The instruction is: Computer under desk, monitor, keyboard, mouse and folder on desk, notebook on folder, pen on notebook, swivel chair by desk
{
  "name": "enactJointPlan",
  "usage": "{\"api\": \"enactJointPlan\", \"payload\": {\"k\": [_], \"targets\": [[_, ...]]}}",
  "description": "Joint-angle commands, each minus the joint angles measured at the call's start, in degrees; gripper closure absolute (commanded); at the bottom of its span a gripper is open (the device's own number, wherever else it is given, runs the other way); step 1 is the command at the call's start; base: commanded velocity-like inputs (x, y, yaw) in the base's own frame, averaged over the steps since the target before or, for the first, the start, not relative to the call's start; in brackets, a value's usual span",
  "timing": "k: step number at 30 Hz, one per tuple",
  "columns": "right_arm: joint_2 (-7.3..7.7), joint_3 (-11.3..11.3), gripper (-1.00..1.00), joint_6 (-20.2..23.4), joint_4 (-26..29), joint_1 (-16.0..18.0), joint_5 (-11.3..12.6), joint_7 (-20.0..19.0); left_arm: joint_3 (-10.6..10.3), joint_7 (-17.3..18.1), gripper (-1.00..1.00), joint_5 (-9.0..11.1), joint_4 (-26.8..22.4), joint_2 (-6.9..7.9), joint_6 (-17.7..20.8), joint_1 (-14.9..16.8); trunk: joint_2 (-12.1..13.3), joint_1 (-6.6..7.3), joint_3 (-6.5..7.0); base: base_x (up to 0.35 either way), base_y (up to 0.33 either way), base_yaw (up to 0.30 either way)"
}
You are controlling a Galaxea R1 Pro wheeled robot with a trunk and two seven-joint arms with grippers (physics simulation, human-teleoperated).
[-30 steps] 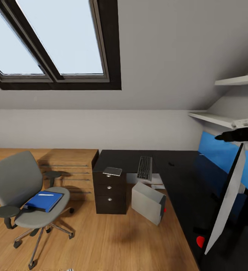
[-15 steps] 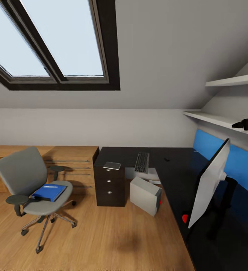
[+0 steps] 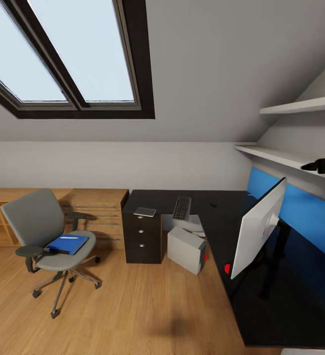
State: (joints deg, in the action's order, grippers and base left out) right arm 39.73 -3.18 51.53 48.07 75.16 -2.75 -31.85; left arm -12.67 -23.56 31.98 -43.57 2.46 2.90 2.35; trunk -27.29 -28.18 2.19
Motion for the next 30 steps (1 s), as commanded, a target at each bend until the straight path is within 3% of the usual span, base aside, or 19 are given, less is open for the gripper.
{"api": "enactJointPlan", "payload": {"k": [1,5,10,17,21,25,30], "targets": [[0.14,-0.2,-1.00,0.1,0.0,0.0,0.0,-0.3,-0.3,-0.5,-1.00,0.3,-0.1,0.09,0.2,0.0,0.0,-0.02,-0.03,-0.034,-0.013,0.000],[0.74,-0.2,-1.00,0.7,0.9,-0.1,1.6,-0.3,-0.3,-0.5,-1.00,0.3,-0.1,0.09,0.2,0.0,0.0,-0.02,-0.03,-0.010,-0.004,0.000],[2.73,-0.2,-1.00,2.5,12.2,-1.9,1.5,-0.2,-0.3,-0.5,-1.00,0.3,-0.1,0.09,0.2,0.0,0.0,-0.02,-0.03,0.000,0.000,0.000],[3.62,-0.1,-1.00,2.9,17.0,-2.4,1.2,0.3,-0.3,-0.5,-1.00,0.3,-0.1,0.07,0.1,0.0,0.0,-0.02,-0.03,0.000,0.000,0.000],[3.71,-0.2,-1.00,4.9,21.5,-2.5,0.9,4.3,-0.3,-0.5,-1.00,0.3,-0.1,0.01,-0.2,0.0,0.0,-0.02,-0.03,-0.076,0.000,0.000],[3.64,-0.2,-1.00,6.3,22.5,-2.5,1.2,7.1,-0.3,-0.5,-1.00,0.3,0.2,0.00,-1.2,0.0,0.0,-0.02,-0.03,-0.257,0.000,0.000],[3.49,-0.3,-1.00,6.7,20.4,-2.5,1.4,7.9,-0.4,-0.4,-1.00,0.2,1.0,-0.54,-1.6,0.0,0.0,-0.02,-0.03,-0.318,0.000,0.000]]}}
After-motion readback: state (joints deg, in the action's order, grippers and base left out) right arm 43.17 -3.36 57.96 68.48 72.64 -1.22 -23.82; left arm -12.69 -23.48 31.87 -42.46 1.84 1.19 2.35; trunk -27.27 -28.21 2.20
